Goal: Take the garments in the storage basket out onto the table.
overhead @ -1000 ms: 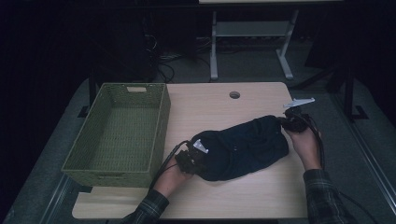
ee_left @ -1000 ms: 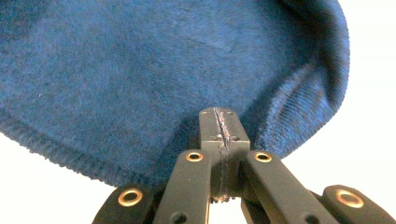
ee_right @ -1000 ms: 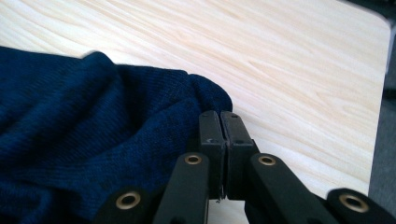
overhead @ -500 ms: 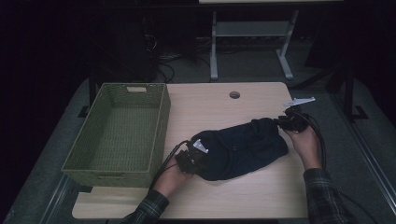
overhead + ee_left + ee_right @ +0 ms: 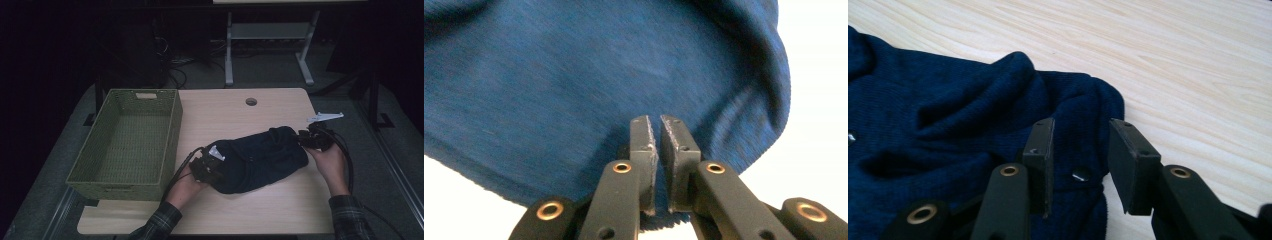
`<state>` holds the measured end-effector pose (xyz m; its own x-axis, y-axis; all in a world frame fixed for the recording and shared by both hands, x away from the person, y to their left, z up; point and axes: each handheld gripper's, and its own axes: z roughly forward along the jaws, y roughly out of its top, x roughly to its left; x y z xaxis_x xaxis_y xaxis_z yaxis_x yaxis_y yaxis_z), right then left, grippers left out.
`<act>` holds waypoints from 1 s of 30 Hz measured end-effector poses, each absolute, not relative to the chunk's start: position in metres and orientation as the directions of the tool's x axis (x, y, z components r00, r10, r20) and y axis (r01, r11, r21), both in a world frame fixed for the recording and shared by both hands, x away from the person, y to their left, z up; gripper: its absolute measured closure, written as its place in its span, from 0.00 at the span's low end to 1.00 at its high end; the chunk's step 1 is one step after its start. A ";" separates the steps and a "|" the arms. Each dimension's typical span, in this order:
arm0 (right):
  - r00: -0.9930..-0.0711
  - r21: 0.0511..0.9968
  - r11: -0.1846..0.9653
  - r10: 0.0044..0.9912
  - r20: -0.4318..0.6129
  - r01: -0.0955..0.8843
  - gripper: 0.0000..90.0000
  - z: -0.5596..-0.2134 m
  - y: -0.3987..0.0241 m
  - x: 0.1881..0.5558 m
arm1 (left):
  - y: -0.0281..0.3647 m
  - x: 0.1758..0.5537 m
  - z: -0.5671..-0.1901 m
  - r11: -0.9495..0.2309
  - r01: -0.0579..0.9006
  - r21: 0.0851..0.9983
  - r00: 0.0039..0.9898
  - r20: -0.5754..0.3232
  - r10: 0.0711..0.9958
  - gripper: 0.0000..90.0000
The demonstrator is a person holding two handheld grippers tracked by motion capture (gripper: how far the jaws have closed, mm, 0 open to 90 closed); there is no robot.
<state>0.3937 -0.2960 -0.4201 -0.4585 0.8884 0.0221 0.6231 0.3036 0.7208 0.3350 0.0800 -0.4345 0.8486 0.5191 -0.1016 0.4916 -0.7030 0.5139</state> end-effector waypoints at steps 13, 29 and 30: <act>-0.427 0.709 0.268 0.903 0.051 0.652 0.67 -0.425 -0.302 0.431 | 0.091 0.385 -0.433 -0.624 0.584 0.518 0.740 -0.025 0.672 0.98; -0.448 0.641 0.266 0.884 0.136 0.720 0.97 -0.454 -0.303 0.453 | 0.089 0.398 -0.448 -0.595 0.634 0.494 0.702 -0.045 0.711 1.00; -0.450 0.643 0.276 0.885 0.121 0.714 0.97 -0.452 -0.303 0.453 | 0.089 0.397 -0.448 -0.596 0.634 0.493 0.701 -0.041 0.712 1.00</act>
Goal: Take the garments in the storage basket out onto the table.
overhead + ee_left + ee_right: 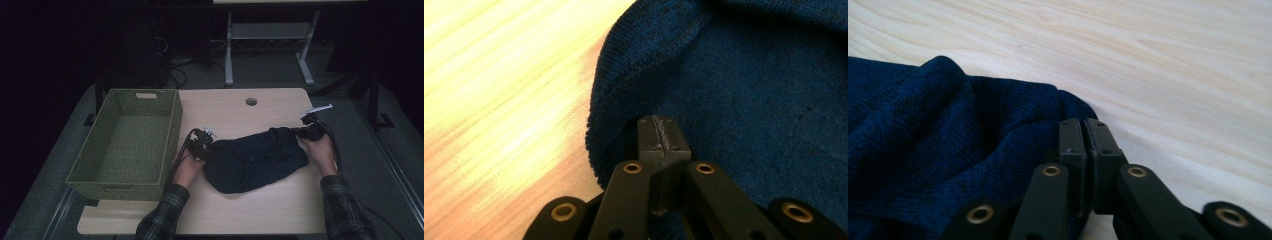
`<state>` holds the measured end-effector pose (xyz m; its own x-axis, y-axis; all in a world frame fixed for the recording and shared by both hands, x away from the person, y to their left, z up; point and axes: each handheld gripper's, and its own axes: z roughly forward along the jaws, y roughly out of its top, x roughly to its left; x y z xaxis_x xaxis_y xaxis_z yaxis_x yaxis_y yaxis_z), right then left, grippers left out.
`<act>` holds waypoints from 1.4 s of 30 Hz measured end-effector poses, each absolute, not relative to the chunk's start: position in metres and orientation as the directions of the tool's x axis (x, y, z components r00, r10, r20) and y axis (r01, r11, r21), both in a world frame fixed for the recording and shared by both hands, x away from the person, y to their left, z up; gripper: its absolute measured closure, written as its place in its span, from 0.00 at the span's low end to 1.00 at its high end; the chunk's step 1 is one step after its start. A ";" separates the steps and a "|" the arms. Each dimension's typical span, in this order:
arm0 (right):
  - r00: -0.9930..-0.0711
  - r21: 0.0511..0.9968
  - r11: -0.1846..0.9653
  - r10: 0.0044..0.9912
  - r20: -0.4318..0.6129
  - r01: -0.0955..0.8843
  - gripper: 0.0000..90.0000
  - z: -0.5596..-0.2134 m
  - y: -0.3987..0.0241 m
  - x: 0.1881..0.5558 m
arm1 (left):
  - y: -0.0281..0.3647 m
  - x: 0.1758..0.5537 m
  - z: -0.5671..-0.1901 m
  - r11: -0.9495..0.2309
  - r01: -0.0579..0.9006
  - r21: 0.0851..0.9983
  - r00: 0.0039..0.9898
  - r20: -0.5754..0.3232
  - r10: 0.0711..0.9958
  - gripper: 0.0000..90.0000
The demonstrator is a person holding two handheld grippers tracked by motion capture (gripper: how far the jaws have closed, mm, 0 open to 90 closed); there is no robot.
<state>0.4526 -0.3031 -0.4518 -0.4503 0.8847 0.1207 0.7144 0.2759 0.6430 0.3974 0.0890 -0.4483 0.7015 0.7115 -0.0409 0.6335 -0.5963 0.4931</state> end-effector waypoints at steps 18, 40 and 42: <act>-0.411 0.660 0.339 0.910 -0.049 0.670 0.99 -0.426 -0.291 0.475 | 0.078 0.365 -0.446 -0.660 0.594 0.460 0.771 -0.093 0.630 1.00; -0.551 0.720 0.350 0.833 0.054 0.599 1.00 -0.401 -0.265 0.410 | 0.073 0.368 -0.419 -0.636 0.535 0.556 0.812 -0.132 0.568 1.00; -0.570 0.719 0.361 0.820 0.059 0.594 1.00 -0.402 -0.262 0.399 | 0.067 0.376 -0.414 -0.640 0.526 0.560 0.819 -0.132 0.558 1.00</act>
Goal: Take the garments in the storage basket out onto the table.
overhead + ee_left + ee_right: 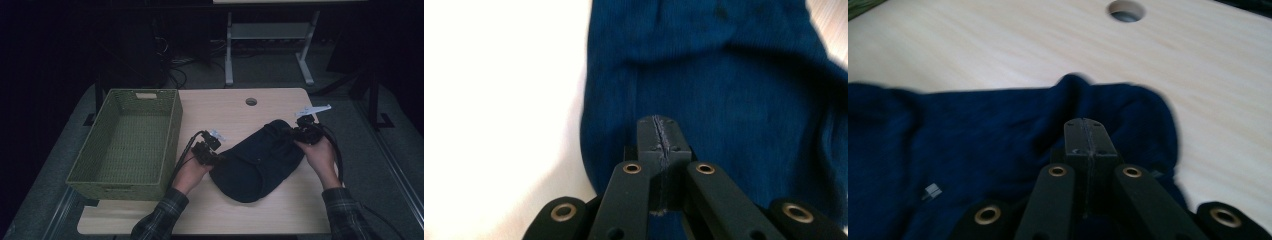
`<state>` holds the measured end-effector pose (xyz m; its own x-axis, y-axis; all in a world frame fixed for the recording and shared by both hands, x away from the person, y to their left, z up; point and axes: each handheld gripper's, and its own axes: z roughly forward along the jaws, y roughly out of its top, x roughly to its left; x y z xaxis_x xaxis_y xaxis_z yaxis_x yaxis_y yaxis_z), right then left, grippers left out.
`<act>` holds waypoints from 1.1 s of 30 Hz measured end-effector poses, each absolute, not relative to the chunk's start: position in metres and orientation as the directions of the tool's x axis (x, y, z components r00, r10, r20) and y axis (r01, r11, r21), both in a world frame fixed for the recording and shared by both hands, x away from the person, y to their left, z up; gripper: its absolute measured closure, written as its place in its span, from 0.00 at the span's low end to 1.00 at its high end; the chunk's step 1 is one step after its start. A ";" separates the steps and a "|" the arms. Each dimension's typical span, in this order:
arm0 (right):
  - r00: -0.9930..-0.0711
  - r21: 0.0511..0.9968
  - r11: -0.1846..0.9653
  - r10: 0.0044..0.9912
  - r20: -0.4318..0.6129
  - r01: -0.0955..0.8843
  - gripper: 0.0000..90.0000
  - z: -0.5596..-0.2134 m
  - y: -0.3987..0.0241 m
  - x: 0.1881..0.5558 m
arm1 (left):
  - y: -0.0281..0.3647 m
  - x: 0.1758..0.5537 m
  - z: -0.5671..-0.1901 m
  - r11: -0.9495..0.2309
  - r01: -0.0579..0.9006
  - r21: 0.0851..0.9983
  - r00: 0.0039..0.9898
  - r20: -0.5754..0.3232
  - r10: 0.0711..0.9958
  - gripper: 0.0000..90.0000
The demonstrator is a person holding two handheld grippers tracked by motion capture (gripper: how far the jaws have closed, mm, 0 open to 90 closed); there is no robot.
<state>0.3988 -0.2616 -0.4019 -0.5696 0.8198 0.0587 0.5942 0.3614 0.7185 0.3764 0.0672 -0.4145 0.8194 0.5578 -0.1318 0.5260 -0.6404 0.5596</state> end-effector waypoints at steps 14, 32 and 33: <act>-0.644 0.714 0.396 0.759 0.099 0.577 1.00 -0.422 -0.241 0.335 | 0.029 0.428 -0.416 -0.658 0.485 0.576 0.844 -0.111 0.525 1.00; -0.677 0.661 0.447 0.725 0.127 0.603 1.00 -0.460 -0.227 0.291 | -0.008 0.452 -0.443 -0.687 0.465 0.559 0.859 -0.099 0.502 1.00; -0.678 0.655 0.453 0.724 0.126 0.605 1.00 -0.462 -0.226 0.289 | -0.009 0.452 -0.446 -0.690 0.466 0.553 0.859 -0.096 0.503 1.00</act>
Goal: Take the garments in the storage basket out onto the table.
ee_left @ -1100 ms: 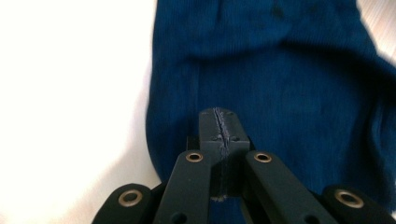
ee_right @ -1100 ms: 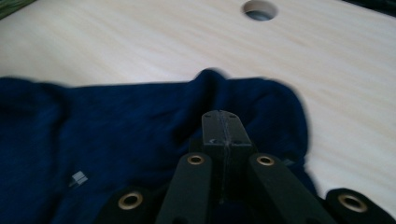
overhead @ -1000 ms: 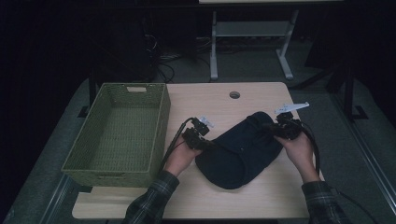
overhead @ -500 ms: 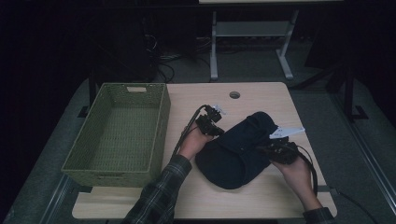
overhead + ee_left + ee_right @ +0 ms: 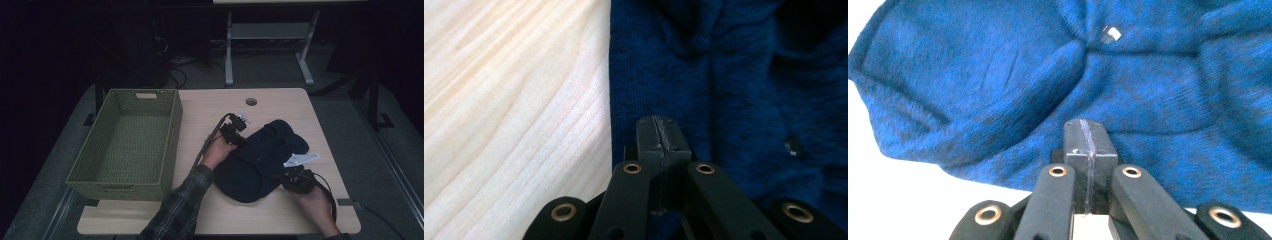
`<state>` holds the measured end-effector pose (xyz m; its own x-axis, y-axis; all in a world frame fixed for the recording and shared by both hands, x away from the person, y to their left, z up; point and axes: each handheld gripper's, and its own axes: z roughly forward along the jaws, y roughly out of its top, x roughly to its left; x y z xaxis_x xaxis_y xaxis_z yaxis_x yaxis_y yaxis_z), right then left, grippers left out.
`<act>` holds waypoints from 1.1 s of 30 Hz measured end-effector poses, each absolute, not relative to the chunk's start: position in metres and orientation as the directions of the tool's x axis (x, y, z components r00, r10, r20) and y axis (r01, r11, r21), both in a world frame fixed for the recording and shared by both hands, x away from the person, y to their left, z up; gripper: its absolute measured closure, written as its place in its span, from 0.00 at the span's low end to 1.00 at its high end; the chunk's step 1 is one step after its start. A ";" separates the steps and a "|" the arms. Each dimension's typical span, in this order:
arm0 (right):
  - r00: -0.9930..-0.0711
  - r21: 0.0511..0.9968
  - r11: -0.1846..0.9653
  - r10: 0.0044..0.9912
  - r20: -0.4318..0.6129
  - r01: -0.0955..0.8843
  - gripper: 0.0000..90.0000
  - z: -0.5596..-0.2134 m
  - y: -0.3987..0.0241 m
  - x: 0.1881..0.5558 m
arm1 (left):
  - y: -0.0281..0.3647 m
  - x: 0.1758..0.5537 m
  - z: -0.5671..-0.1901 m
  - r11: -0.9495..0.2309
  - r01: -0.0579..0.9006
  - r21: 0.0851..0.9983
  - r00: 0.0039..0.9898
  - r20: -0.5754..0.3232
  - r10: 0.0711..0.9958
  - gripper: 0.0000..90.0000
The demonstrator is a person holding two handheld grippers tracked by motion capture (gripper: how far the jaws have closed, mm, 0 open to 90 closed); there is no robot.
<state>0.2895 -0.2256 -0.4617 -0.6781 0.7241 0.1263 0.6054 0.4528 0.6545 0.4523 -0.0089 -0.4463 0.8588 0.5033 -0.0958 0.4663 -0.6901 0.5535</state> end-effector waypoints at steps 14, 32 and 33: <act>-0.684 0.655 0.469 0.723 0.099 0.592 1.00 -0.465 -0.223 0.287 | -0.005 0.451 -0.453 -0.693 0.482 0.536 0.851 -0.100 0.515 1.00; -0.670 0.662 0.468 0.739 0.071 0.585 1.00 -0.466 -0.229 0.297 | 0.030 0.425 -0.453 -0.659 0.530 0.533 0.827 -0.154 0.540 1.00; -0.669 0.661 0.468 0.740 0.070 0.586 1.00 -0.466 -0.230 0.298 | 0.032 0.423 -0.453 -0.671 0.522 0.527 0.833 -0.144 0.535 1.00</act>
<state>0.2979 -0.2295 -0.4656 -0.6693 0.7397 0.0696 0.5861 0.4681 0.6613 0.4227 0.0321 -0.4527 0.8327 0.5347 -0.1438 0.5219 -0.6709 0.5268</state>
